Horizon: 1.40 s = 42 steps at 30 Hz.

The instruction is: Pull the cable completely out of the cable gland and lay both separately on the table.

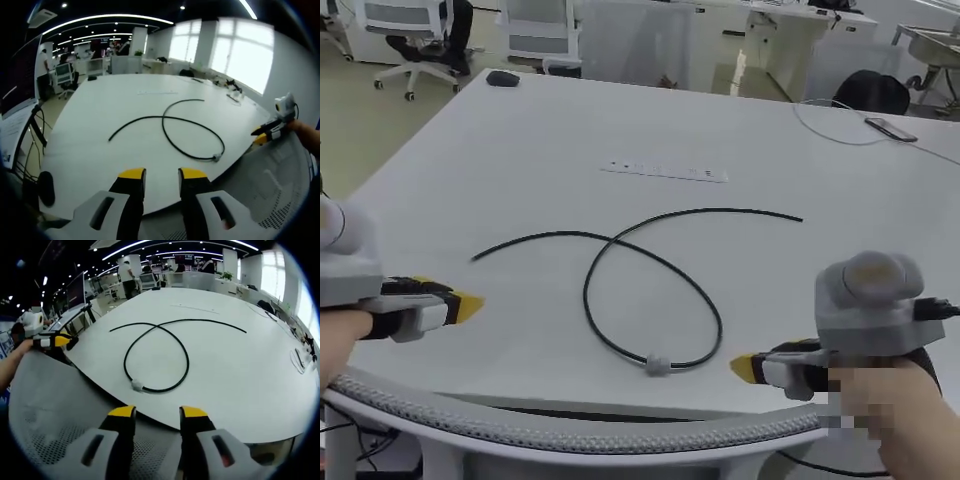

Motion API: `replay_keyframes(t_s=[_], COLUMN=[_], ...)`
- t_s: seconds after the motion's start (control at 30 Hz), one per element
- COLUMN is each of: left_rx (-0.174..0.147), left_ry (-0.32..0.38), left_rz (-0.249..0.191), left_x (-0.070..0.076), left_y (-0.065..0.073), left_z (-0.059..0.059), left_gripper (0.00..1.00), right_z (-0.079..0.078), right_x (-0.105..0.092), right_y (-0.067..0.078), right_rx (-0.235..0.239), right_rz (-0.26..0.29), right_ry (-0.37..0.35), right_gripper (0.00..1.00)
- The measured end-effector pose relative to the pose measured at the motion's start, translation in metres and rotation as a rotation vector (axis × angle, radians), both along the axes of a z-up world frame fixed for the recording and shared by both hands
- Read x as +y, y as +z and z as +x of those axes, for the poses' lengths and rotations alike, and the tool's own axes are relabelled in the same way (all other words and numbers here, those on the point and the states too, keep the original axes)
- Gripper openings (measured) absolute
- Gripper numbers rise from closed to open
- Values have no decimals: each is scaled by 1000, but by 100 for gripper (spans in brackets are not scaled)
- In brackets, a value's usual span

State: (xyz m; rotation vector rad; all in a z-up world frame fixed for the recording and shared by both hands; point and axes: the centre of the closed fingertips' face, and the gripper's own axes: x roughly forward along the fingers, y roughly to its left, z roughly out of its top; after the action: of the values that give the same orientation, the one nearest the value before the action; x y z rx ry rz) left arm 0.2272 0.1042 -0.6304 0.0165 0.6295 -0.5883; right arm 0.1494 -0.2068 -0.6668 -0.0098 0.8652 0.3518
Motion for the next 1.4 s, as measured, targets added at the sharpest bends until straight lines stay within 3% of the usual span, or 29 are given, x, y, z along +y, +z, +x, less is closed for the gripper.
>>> replay_keyframes(t_s=[0.4,0.53,1.4], left_rx=[2,7,-10], left_ry=[3,-3,-8], left_rz=[2,9,-17], left_x=[2,2,-1], left_y=[0,-1,3], left_z=[0,-1,0], left_gripper=[26,25,24], right_z=[-1,1,-2], right_x=[2,-2,-8], right_y=[-2,0,-2], right_rx=[15,-5,16], right_rz=[14,-8,-21], right_ry=[7,-12,-51], right_gripper=[37,37,37])
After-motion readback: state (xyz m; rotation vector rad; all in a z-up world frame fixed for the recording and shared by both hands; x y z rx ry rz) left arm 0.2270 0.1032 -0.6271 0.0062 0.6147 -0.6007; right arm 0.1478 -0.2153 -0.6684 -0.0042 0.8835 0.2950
